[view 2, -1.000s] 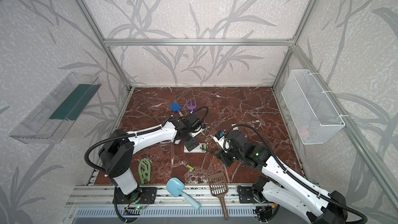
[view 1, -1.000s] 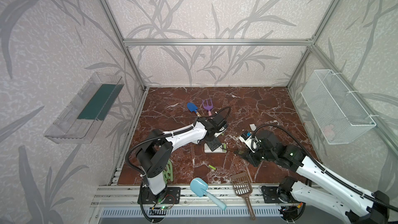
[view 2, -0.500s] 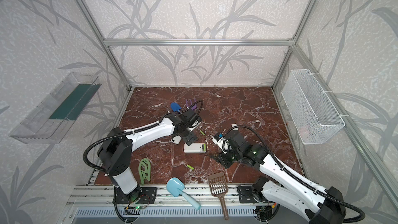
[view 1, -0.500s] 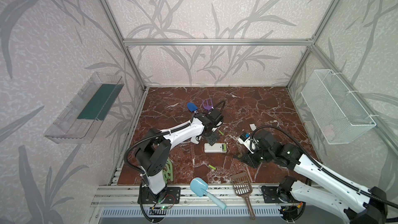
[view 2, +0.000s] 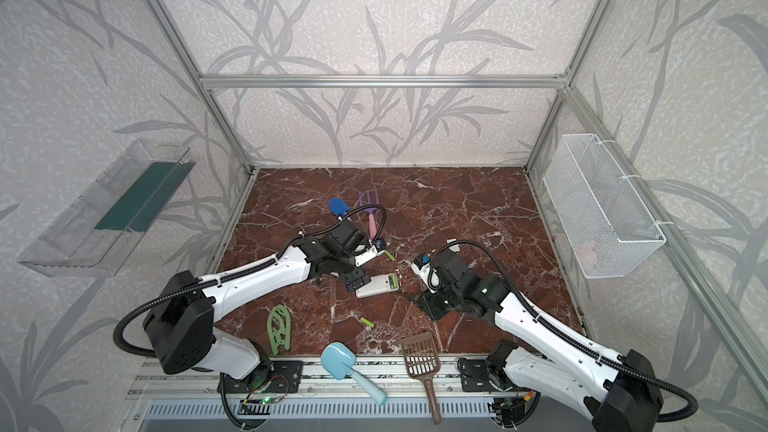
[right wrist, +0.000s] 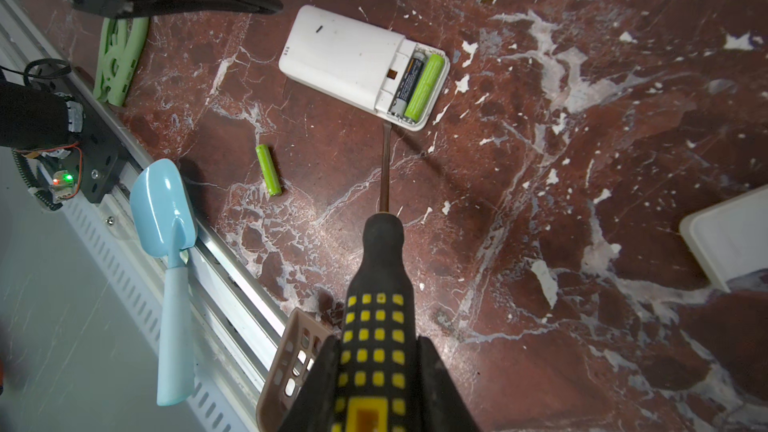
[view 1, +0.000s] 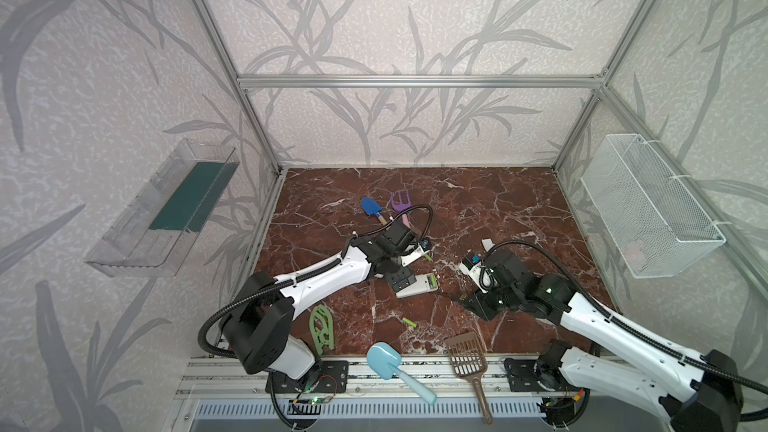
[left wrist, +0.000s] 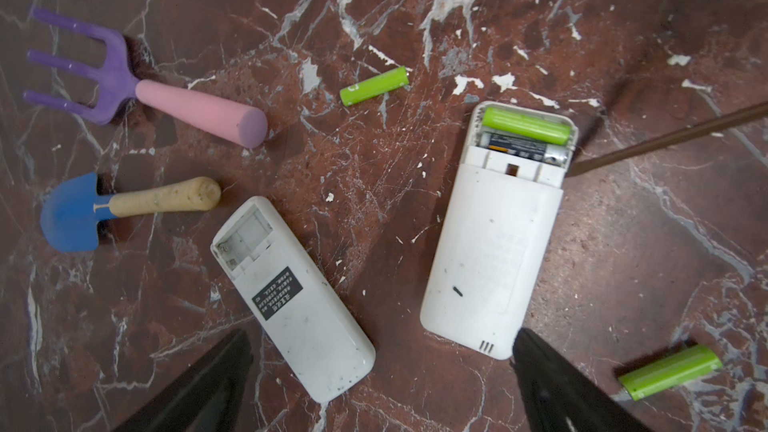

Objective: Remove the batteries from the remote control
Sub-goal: 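Hold the remote with the left gripper and insert the screwdriver tip beside the dark battery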

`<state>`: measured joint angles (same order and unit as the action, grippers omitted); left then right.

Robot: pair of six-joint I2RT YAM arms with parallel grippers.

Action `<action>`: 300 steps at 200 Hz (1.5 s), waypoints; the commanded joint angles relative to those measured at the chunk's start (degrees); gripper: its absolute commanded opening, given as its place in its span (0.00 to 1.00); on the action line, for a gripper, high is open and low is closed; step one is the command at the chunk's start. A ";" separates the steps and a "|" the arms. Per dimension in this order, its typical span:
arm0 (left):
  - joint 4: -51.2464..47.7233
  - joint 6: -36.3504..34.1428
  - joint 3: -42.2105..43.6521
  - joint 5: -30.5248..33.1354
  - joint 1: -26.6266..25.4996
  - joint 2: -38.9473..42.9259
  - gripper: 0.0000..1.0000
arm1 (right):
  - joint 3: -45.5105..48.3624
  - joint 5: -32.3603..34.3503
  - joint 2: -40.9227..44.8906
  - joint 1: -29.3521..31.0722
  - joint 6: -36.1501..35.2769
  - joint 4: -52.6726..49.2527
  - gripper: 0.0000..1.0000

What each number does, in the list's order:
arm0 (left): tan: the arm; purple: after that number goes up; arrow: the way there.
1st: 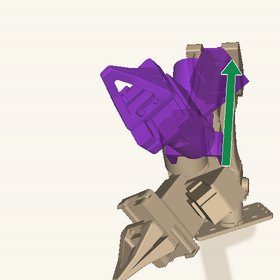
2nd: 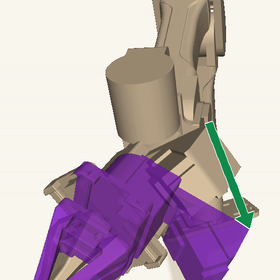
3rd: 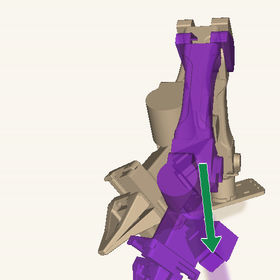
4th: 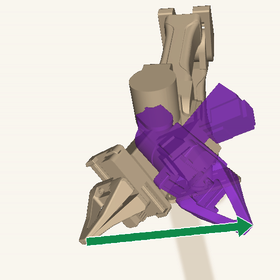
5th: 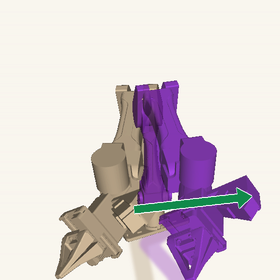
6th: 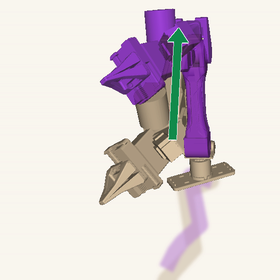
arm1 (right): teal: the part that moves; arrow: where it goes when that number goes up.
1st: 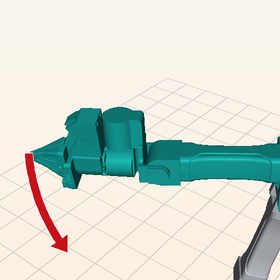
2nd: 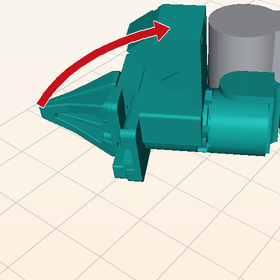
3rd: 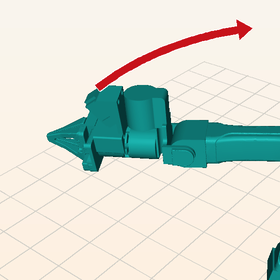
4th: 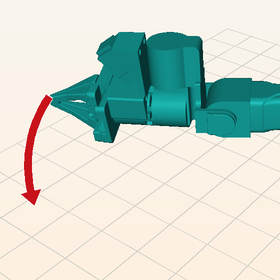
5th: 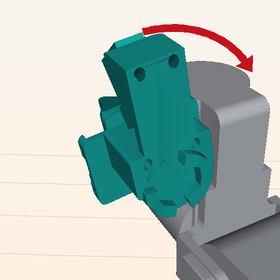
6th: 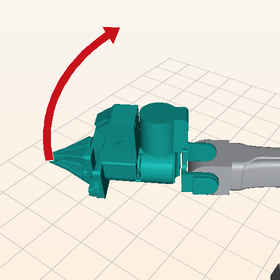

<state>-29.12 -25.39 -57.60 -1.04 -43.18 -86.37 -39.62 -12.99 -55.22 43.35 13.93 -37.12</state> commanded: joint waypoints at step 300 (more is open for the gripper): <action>10.66 28.25 7.23 1.99 -6.31 -8.31 0.85 | 1.19 -1.16 -0.74 0.42 -4.50 8.36 0.00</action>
<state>-20.73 0.51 -51.16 0.38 -49.25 -93.34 -38.17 -14.63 -56.21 43.55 10.68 -31.05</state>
